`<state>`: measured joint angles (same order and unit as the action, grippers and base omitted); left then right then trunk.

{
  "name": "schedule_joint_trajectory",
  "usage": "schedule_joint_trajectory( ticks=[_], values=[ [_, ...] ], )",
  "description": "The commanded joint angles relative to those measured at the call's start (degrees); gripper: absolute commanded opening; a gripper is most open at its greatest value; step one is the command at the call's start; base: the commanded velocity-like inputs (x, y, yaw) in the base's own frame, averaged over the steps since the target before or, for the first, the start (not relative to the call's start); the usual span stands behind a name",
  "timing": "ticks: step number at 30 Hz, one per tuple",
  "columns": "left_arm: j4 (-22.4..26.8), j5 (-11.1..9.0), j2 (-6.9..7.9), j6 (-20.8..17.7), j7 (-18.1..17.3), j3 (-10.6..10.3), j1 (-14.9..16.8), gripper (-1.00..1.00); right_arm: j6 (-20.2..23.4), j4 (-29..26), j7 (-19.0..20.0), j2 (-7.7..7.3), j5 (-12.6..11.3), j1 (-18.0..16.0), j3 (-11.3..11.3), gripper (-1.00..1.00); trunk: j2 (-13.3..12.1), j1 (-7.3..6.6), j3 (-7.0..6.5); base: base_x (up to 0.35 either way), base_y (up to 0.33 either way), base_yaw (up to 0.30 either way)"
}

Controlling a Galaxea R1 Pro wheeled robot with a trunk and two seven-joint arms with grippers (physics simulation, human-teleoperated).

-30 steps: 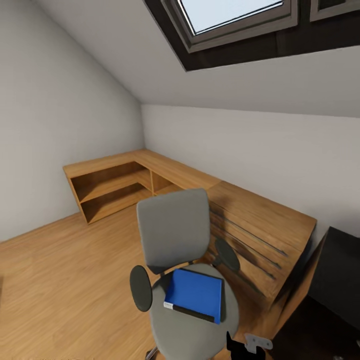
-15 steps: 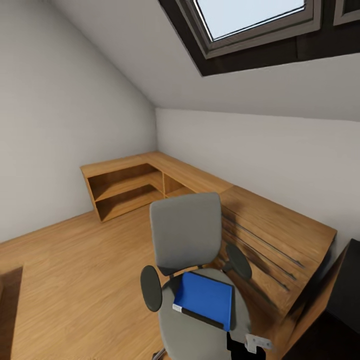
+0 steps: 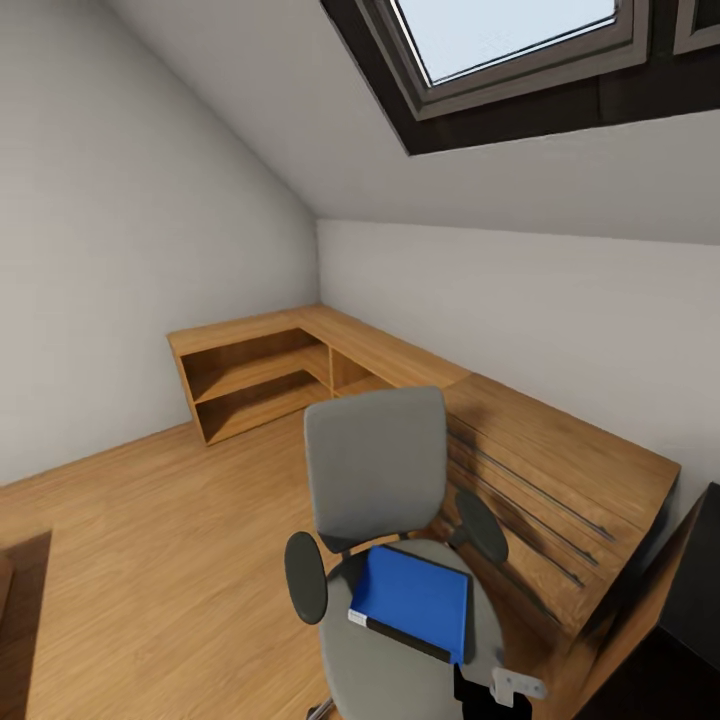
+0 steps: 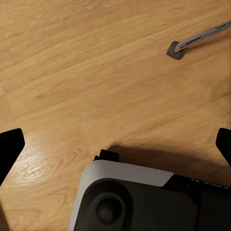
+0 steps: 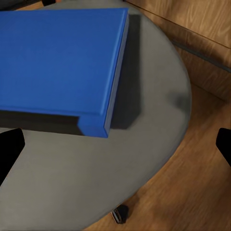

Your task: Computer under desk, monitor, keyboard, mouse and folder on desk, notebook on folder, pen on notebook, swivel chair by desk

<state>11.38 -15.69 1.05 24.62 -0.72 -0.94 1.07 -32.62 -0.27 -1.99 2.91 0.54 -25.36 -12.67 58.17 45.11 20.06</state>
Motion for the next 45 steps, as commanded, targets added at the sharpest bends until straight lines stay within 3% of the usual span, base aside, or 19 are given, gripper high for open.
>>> schedule_joint_trajectory(
  ticks=[1, 27, 45],
  values=[
    [-0.04, -0.30, 0.01, 0.17, -0.08, -0.11, 0.02, 1.00, -0.16, 0.03, -0.21, 0.01, 0.08, -0.04, -0.05, 1.00, 0.04, 0.00, 0.06, 0.000, 0.000, 0.002],
    [-0.04, -0.30, 0.01, 0.17, -0.08, -0.11, 0.02, 1.00, 0.70, -0.31, -0.01, 0.17, 0.38, -0.04, 0.31, 1.00, 0.04, 0.00, 0.06, 0.000, 0.000, 0.000],
    [-0.04, -0.26, -0.06, 0.17, -0.08, -0.20, 0.03, 1.00, 7.89, -4.99, 0.06, 0.35, 0.28, -0.04, 0.36, 1.00, 0.04, 0.00, 0.06, 0.000, 0.000, 0.000]
  ],
)
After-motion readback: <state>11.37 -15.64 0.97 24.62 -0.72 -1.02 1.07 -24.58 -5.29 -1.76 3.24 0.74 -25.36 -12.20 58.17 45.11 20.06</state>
